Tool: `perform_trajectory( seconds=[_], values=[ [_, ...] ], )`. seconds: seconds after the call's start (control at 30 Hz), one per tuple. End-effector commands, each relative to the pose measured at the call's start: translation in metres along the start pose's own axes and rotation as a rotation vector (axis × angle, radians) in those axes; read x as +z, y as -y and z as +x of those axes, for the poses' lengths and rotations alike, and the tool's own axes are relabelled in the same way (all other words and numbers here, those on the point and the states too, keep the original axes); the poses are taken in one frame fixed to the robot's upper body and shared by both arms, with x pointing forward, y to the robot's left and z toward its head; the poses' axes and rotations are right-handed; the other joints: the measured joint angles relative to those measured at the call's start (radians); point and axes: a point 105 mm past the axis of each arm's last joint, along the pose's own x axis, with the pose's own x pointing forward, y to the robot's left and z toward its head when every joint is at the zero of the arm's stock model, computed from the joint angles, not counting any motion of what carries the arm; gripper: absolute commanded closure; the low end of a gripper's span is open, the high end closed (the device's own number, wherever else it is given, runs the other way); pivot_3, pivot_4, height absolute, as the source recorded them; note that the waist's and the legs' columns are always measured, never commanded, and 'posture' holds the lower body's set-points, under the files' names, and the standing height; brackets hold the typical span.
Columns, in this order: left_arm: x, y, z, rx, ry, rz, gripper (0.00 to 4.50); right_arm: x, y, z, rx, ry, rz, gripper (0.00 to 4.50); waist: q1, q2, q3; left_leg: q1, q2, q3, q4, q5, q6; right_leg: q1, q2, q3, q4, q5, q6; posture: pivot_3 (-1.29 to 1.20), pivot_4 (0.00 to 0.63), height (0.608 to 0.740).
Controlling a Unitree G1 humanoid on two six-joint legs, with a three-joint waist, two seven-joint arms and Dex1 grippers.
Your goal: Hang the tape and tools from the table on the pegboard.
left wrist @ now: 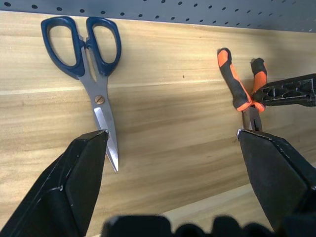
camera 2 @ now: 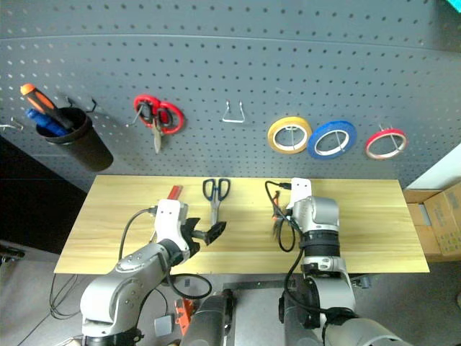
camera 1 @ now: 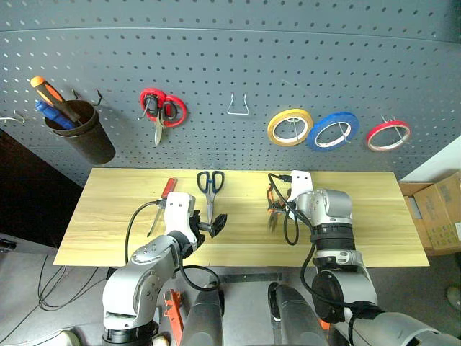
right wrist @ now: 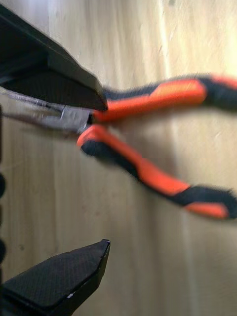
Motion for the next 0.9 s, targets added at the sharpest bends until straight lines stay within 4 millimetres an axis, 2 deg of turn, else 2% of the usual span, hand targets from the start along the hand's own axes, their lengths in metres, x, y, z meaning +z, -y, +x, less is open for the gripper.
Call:
perform_trajectory(
  seconds=[0.03, 0.13, 0.23, 0.47, 0.53, 0.7, 0.77, 0.9],
  values=[
    [0.012, 0.000, -0.008, 0.005, 0.051, 0.015, 0.00, 0.003, -0.027, 0.001, 0.043, -0.005, 0.013, 0.03, -0.003, 0.000, 0.001, 0.000, 0.000, 0.000, 0.000, 0.000, 0.000, 0.000, 0.000, 0.000, 0.001, 0.000, 0.000, 0.18, 0.322, 0.740],
    [0.012, -0.005, -0.011, 0.022, 0.052, 0.015, 0.00, 0.001, -0.038, 0.004, 0.054, -0.019, 0.021, 0.03, -0.005, 0.000, 0.002, 0.001, 0.001, -0.001, 0.000, 0.000, 0.000, 0.000, 0.002, 0.000, 0.001, 0.001, -0.001, 0.19, 0.325, 0.740],
    [0.011, -0.006, -0.013, 0.031, 0.051, 0.013, 0.00, 0.008, -0.044, 0.002, 0.066, 0.003, 0.002, 0.03, -0.006, 0.001, 0.003, 0.001, 0.002, -0.001, 0.000, 0.000, 0.000, 0.000, 0.003, 0.000, 0.001, 0.001, -0.001, 0.18, 0.325, 0.740],
    [0.007, -0.004, -0.013, 0.038, 0.050, 0.002, 0.00, 0.026, -0.020, -0.001, -0.009, 0.052, -0.015, 0.03, -0.005, 0.001, 0.005, 0.000, 0.002, -0.001, -0.001, 0.000, 0.000, 0.000, 0.003, 0.000, 0.000, 0.000, -0.001, 0.18, 0.317, 0.740],
    [0.006, -0.004, -0.013, 0.040, 0.050, -0.001, 0.00, 0.030, -0.021, -0.005, -0.010, 0.053, -0.006, 0.03, -0.005, 0.001, 0.005, 0.000, 0.002, -0.001, -0.001, 0.000, 0.000, 0.000, 0.003, 0.000, 0.000, 0.000, -0.001, 0.17, 0.314, 0.740],
    [0.006, -0.004, -0.011, 0.040, 0.053, -0.004, 0.00, 0.038, -0.046, -0.019, 0.043, 0.044, 0.030, 0.03, -0.005, 0.001, 0.006, 0.000, 0.002, -0.001, -0.001, 0.000, 0.000, 0.000, 0.003, 0.000, 0.000, 0.000, -0.001, 0.17, 0.306, 0.740],
    [0.007, -0.004, -0.010, 0.041, 0.056, -0.003, 0.00, 0.035, -0.065, -0.022, 0.083, 0.024, 0.046, 0.03, -0.005, 0.001, 0.006, 0.000, 0.002, -0.001, -0.001, 0.000, 0.000, 0.000, 0.003, 0.000, 0.000, 0.000, -0.001, 0.18, 0.304, 0.740],
    [0.007, -0.005, -0.013, 0.049, 0.058, 0.001, 0.00, 0.018, -0.083, -0.016, 0.099, -0.026, 0.064, 0.03, -0.005, 0.001, 0.006, 0.000, 0.002, -0.001, -0.001, 0.000, 0.000, 0.000, 0.003, -0.001, 0.000, 0.000, -0.001, 0.20, 0.304, 0.740]
  ],
)
